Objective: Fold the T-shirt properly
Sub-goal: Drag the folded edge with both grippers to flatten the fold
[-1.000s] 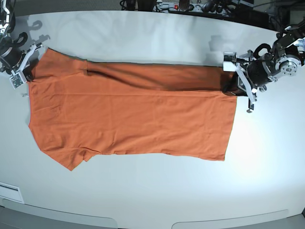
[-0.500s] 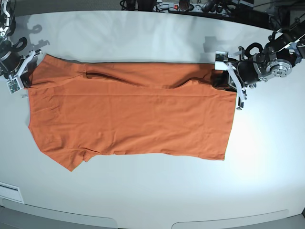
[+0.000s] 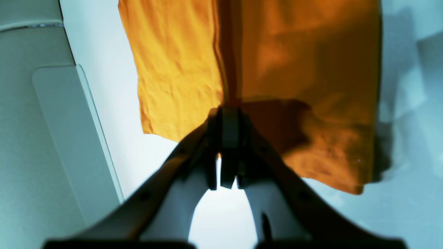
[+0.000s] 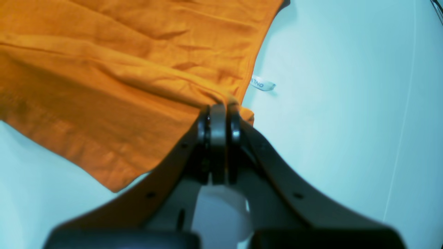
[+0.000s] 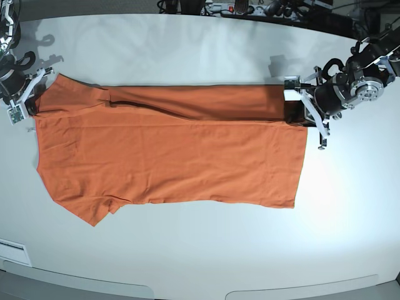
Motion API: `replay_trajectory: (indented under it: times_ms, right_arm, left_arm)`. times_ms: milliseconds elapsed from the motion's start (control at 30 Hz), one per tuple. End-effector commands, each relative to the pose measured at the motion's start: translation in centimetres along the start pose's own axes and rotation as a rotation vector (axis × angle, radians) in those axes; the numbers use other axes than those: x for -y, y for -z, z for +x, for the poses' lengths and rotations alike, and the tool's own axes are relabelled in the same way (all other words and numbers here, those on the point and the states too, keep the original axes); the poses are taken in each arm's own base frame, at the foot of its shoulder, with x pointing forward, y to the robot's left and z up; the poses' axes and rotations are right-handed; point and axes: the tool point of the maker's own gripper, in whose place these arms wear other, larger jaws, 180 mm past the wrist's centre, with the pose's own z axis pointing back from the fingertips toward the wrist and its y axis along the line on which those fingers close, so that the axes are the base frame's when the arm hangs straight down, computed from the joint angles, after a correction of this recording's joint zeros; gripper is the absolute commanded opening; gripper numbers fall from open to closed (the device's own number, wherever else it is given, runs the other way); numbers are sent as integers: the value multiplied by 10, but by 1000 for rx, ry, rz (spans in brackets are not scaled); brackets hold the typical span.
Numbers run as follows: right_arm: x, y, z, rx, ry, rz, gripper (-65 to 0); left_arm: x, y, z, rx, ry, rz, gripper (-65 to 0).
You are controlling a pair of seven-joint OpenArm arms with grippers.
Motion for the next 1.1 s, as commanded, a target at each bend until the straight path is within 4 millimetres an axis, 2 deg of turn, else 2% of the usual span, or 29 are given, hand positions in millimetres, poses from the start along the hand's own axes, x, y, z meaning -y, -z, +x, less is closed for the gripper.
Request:
replay_trajectory:
  times_ms: [0, 167, 200, 300, 333, 367, 467, 500, 533, 567, 600, 633, 667, 700, 833, 967, 1067]
  right_arm:
    - [9, -2, 12, 37, -18, -18, -650]
    - [10, -3, 21, 89, -13, -27, -648]
    - [15, -3, 24, 101, -1, -48, -565]
    - [31, -2, 37, 136, 39, -121, -320]
    - [36, -2, 41, 143, 48, -139, -275]
    - [39, -2, 44, 147, 56, -149, -263]
    - [33, 0, 45, 145, 85, -109, -265]
    - [27, 0, 45, 147, 93, -80, -279]
    - [21, 1, 45, 145, 108, -48, -321]
    - [14, 1, 44, 142, 125, -16, -401]
    - [5, 2, 43, 139, 140, 29, -509]
    - [-5, 2, 42, 137, 153, 76, -626]
    - [-16, 2, 43, 143, 160, 123, -650]
    - [-24, 1, 44, 153, 163, 155, -650]
    - [-35, 3, 41, 161, 203, 167, -650]
    - [-35, 7, 33, 128, 176, 131, -650]
    - [-40, 17, 24, 94, 165, 128, -650]
  left_arm:
    - [-11, -5, -4, -12, 19, 30, -650]
    - [-17, -5, -2, 0, 6, 61, -650]
    - [-21, -5, -1, 3, -16, 85, -650]
    - [-42, -7, -7, -6, -92, 206, -406]
    - [-52, -9, -7, -4, -118, 265, -350]
    - [-63, -13, -8, -3, -151, 332, -319]
    - [-88, -25, -16, -9, -256, 504, -319]
    - [-93, -30, -18, -12, -282, 550, -353]
    - [-97, -34, -21, -16, -305, 593, -426]
    - [-99, -37, -24, -20, -334, 622, -540]
    - [-99, -39, -26, -25, -356, 643, -650]
    - [-96, -39, -27, -28, -372, 642, -650]
    - [-92, -36, -26, -25, -380, 623, -650]
    - [-86, -33, -22, -15, -379, 596, -650]
    - [-68, -16, -8, 20, -391, 475, -650]
    - [-44, 1, 9, 62, -418, 331, -650]
    - [-27, 16, 10, 63, -437, 252, -650]
